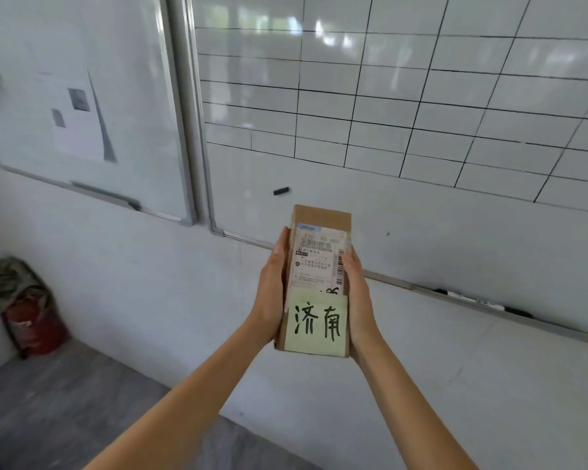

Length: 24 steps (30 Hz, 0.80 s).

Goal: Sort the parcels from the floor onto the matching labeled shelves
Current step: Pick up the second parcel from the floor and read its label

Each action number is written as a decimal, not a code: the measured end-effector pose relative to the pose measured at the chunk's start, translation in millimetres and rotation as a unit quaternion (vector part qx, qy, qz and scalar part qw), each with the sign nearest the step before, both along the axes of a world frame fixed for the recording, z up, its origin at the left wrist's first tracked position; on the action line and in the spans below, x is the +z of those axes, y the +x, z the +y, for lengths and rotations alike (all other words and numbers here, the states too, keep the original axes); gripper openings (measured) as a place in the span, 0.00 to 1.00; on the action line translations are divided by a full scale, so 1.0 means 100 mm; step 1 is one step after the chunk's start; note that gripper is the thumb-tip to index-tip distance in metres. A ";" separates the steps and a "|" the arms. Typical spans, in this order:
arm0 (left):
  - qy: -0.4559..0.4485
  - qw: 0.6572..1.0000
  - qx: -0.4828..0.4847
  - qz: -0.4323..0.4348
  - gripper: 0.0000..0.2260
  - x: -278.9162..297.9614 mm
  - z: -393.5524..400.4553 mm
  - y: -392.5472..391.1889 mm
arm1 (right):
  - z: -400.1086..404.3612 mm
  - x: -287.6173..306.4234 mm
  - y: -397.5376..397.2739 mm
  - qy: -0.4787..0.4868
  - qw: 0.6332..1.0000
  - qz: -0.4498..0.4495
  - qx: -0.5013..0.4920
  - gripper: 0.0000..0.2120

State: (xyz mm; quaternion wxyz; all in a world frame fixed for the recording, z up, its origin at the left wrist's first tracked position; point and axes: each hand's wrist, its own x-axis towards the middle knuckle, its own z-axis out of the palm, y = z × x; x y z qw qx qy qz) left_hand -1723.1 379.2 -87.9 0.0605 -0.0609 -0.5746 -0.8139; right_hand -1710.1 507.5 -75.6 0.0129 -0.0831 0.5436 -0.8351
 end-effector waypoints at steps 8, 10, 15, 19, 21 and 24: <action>-0.004 0.994 0.109 0.010 0.35 -0.12 -0.54 0.34 | -0.57 -0.01 0.06 0.059 0.995 0.027 0.070 0.27; -0.003 0.993 0.118 0.019 0.33 -0.11 -0.66 0.41 | -0.69 -0.04 0.08 0.062 0.994 0.023 0.086 0.28; -0.004 0.987 0.163 0.007 0.28 -0.17 -0.90 0.54 | -0.94 -0.13 0.10 0.054 0.990 0.023 0.130 0.25; 0.012 0.980 0.197 -0.006 0.26 -0.19 -1.04 0.61 | -1.11 -0.15 0.06 0.060 0.983 0.031 0.172 0.23; 0.024 0.976 0.218 -0.008 0.28 -0.21 -1.11 0.66 | -1.20 -0.18 0.05 0.059 0.979 0.034 0.194 0.23; 0.014 0.966 0.255 -0.032 0.34 -0.22 -1.19 0.73 | -1.31 -0.20 0.03 0.054 0.971 0.021 0.232 0.22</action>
